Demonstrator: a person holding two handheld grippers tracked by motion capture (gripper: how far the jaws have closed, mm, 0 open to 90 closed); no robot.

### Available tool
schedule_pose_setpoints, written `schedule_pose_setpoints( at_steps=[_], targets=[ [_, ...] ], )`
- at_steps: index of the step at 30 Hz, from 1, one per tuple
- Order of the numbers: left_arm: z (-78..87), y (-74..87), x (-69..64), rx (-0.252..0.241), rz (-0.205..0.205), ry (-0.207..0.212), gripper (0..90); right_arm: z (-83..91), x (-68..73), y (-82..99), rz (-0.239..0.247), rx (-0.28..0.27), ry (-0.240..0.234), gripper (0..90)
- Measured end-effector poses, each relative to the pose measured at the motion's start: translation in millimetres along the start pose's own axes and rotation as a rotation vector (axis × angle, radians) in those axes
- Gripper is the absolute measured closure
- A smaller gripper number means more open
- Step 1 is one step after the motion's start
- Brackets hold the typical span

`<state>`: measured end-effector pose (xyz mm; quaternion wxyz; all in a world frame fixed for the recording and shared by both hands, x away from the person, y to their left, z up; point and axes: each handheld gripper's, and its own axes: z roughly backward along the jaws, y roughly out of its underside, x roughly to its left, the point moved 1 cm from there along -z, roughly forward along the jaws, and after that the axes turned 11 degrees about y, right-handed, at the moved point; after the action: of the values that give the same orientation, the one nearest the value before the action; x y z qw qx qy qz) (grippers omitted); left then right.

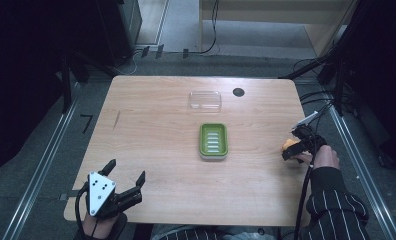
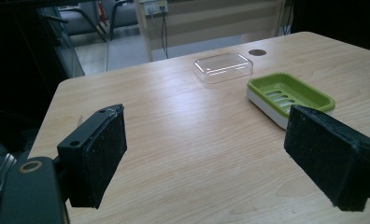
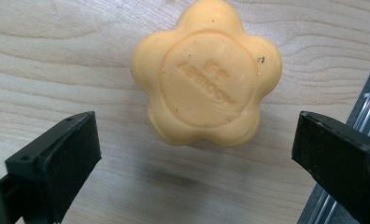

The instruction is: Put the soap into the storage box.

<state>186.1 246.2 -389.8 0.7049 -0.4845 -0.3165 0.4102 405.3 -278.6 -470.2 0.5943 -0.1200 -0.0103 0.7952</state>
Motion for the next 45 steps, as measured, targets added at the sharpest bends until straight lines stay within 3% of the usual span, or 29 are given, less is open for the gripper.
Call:
schedule_pose_setpoints(
  at_steps=[5,12,16,22,45],
  targets=[
    [0.0,0.0,0.1,0.001,0.001,0.000,13.6,-6.2,-2.4,-2.4,-0.003,0.013,-0.012,14.7],
    [-0.3,-0.1,-0.1,0.002,-0.001,0.001,13.7,-7.9,-2.4,-4.9,-0.010,0.014,-0.011,21.4],
    [0.0,-0.1,0.1,0.002,0.000,0.002,13.7,-9.0,-2.1,-6.0,-0.010,0.010,0.008,32.0],
    [0.0,-0.1,0.2,0.002,0.000,0.002,13.6,-9.5,-0.9,-6.7,-0.001,0.013,-0.001,38.8],
    [0.9,0.0,0.5,-0.002,0.001,0.000,13.6,-6.7,1.5,-4.0,0.034,-0.006,0.030,40.1]
  ],
)
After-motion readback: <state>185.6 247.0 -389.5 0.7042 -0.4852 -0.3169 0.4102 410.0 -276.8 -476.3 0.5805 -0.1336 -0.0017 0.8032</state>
